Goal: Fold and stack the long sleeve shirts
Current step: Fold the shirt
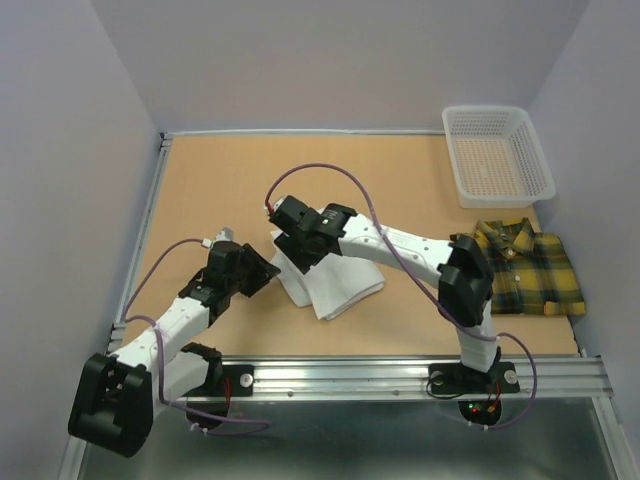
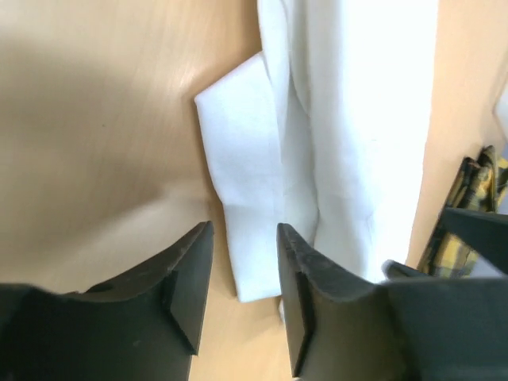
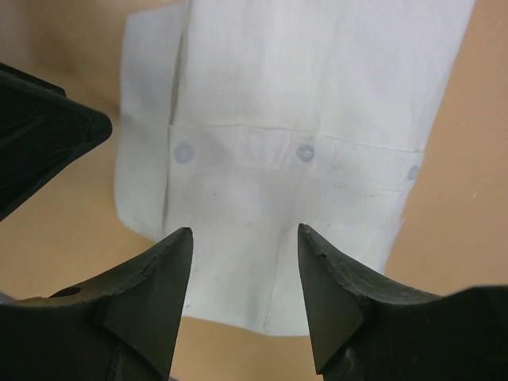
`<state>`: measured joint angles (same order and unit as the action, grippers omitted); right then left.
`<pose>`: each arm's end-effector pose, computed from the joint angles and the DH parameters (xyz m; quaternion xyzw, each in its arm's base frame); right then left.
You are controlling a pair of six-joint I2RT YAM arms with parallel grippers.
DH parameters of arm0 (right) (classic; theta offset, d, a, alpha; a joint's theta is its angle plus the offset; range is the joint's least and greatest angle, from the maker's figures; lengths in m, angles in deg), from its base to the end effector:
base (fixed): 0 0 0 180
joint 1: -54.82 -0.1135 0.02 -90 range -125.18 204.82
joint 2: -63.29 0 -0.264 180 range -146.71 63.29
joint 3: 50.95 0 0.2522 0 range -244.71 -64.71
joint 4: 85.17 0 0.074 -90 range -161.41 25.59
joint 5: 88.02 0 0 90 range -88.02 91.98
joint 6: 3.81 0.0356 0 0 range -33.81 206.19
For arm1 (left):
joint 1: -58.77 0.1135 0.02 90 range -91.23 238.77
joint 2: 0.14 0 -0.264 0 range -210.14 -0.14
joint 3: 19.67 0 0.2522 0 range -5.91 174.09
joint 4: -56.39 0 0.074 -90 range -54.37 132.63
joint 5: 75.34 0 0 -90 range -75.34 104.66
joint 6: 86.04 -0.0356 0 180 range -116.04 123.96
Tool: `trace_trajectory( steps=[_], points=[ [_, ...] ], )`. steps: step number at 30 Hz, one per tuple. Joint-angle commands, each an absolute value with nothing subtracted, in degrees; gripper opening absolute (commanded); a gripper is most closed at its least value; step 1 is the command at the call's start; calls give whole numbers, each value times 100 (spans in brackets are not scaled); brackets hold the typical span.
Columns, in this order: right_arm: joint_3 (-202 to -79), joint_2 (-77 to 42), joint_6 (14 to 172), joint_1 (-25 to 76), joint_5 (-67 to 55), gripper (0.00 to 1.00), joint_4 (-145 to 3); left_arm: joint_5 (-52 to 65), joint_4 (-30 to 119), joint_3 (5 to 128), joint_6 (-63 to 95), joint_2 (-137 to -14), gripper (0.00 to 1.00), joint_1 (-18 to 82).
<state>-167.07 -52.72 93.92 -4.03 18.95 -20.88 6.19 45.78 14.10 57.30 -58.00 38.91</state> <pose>0.2339 0.3669 0.2540 -0.3862 0.8839 0.0011 0.2637 0.1859 -0.0727 0.1719 -0.2216 0.8558 -0.3284 0.3325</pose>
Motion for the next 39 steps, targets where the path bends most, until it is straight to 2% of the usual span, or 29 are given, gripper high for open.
trace_trajectory(
  steps=[1,3,6,10,12,13,20,23,32,35,39],
  points=[
    [-16605,-4307,9805,-171,1623,61,-2288,1132,3473,1860,5494,-5148,60,4005],
    [-16228,-4026,9954,-56,1421,61,-2420,1202,3147,2115,5441,-4989,69,4005],
    [-15429,-3402,10314,208,929,61,-2929,1255,3111,2493,5432,-4813,70,4013],
    [-14278,-2585,10868,638,-362,59,-4168,861,3655,2941,5493,-5382,69,4013],
    [-13707,-2294,11044,700,-1030,58,-4755,493,4094,3196,5537,-5978,63,3987],
    [-13556,-2267,11071,709,-1206,58,-4907,430,4200,3284,5537,-6199,56,3926],
    [-12616,-2398,11729,709,-3261,53,-6620,534,4921,3838,5371,-7668,37,3847],
    [-12413,-2784,11853,709,-3545,50,-7078,666,5036,3926,5300,-8178,31,3847],
    [-11368,-3909,11721,709,-4011,48,-8308,657,5694,3610,5397,-9286,29,3882],
    [-10823,-4059,11844,727,-4055,48,-8923,657,5792,3531,5388,-9514,28,3908],
    [-10567,-3956,11818,762,-4047,49,-9013,666,5827,3636,5283,-9752,28,3995]
  ],
)
